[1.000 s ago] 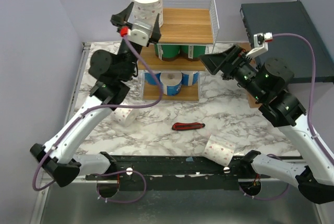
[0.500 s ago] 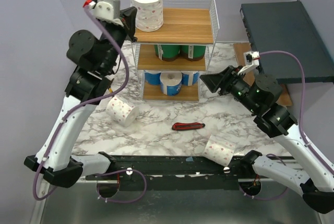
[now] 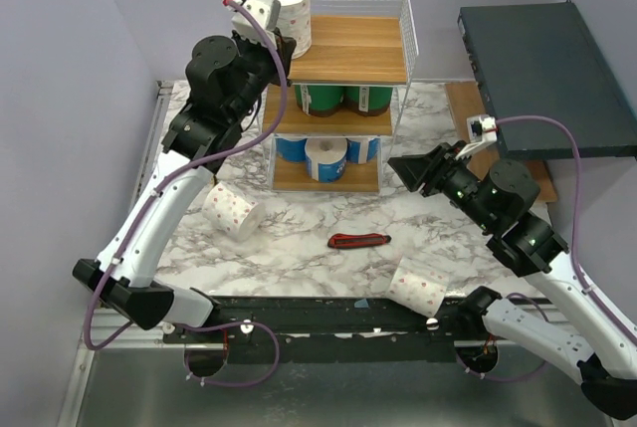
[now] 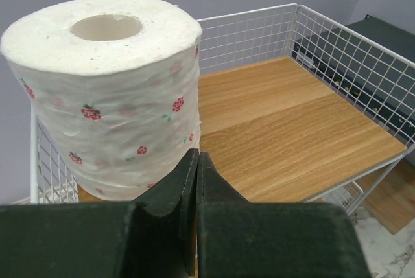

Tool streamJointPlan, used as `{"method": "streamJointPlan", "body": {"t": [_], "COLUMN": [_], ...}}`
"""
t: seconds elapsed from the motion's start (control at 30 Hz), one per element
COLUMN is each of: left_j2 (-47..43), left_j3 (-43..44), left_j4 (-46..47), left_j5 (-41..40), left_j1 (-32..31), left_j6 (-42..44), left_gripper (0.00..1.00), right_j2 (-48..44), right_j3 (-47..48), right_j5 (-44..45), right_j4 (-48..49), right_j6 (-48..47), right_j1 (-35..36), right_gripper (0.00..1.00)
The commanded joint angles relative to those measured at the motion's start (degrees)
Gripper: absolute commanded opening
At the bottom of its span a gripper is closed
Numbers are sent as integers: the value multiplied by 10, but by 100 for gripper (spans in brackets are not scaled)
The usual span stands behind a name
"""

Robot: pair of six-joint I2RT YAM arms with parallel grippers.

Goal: Place and organize the paper towels onto the shelf
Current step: Place the paper towel on the shelf, then adjust the paper towel on the shelf.

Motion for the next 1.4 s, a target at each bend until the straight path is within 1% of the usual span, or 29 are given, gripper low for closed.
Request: {"method": "streamJointPlan", "body": {"t": [0.0,0.37,0.7,1.03,1.1,1.17,1.2,1.23,1.27,1.3,1.37], "left_j2": [19,61,98,79,72,57,47,34,22,9,-12], "left_j3": [24,31,54,21,16,2,-12,-27,-42,-53,-67], "left_j4": [17,52,73,106,107,114,125,137,155,165,174], "left_j5": [-22,-81,-102,-109,-104,-85,-76,-73,-73,-77,-91], "left_j1": [1,1,1,1,1,0,-1,-4,-9,-15,-31], "left_j6": [9,53,85,92,93,93,95,98,104,112,133], "left_gripper": [0,0,0,0,0,0,1,5,10,16,34], "right_j2": [-8,-12,-19,-24,-25,-26,-26,-25,-23,-22,-18], "right_j3": [-10,-12,-23,-28,-28,-30,-29,-29,-28,-27,-25], "right_j5": [25,51,68,78,78,82,89,95,102,107,113], "right_j4": [4,-11,-19,-29,-33,-37,-41,-46,-52,-56,-65], "right_j6": [-10,-14,-13,-16,-16,-15,-12,-9,-7,-5,-4], "right_j1": [3,3,3,3,3,3,3,3,3,3,3], "right_gripper": [46,50,52,54,59,74,85,90,96,100,100]}}
